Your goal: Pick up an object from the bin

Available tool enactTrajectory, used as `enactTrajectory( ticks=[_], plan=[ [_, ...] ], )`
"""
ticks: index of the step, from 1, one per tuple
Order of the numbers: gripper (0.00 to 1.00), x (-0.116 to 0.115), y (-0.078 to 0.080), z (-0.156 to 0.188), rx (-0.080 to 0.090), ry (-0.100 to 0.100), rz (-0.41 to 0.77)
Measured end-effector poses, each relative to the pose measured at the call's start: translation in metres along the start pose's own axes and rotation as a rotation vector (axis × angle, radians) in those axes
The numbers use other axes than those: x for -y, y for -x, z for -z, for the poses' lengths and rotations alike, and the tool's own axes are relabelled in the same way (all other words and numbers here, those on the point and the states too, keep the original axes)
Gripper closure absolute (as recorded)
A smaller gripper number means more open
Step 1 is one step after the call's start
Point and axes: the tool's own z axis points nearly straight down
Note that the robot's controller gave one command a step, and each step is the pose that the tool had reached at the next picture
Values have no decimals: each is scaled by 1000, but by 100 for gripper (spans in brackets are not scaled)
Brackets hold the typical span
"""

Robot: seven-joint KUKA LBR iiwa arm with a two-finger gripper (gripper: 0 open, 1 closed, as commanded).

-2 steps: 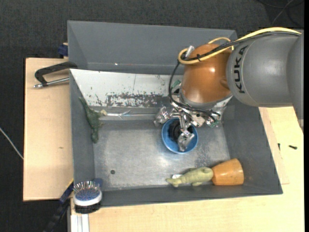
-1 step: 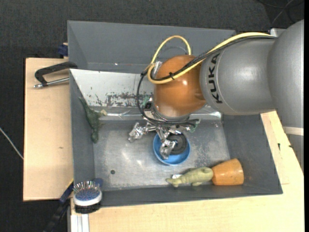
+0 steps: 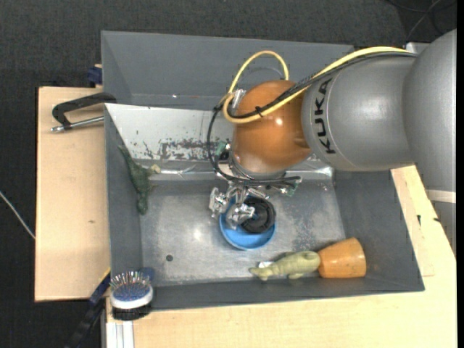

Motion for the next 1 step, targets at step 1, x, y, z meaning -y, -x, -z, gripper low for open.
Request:
enactTrajectory(
  ticks=[1],
  plan=[
    [100, 2, 3, 46, 3, 4, -3]
  ],
)
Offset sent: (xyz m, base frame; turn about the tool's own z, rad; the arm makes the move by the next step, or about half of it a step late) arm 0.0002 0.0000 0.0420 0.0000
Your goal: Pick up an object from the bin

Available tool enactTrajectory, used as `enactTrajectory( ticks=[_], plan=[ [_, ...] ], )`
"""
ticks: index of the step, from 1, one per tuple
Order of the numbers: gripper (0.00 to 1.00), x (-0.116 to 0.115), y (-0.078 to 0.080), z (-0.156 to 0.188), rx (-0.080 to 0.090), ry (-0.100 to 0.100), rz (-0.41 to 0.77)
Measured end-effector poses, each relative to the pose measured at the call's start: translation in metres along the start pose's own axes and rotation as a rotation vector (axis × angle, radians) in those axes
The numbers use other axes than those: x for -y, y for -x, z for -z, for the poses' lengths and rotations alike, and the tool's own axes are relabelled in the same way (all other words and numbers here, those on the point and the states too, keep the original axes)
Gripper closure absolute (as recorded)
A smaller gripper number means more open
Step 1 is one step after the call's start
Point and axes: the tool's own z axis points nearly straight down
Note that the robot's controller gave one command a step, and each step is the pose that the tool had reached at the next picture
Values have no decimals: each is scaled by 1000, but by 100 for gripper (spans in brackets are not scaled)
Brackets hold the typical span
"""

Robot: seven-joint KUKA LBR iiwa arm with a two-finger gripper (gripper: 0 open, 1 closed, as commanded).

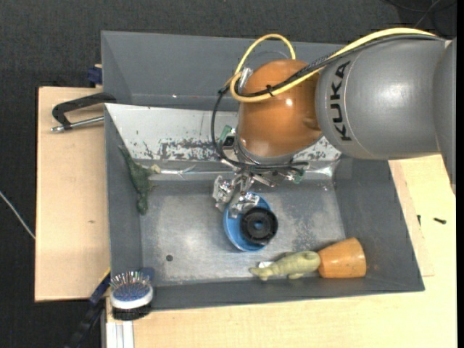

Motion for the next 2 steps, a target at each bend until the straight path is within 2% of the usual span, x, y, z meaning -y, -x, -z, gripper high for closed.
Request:
enactTrajectory(
  ticks=[2],
  plan=[
    [100, 1, 4, 26, -2, 3, -5]
  ],
)
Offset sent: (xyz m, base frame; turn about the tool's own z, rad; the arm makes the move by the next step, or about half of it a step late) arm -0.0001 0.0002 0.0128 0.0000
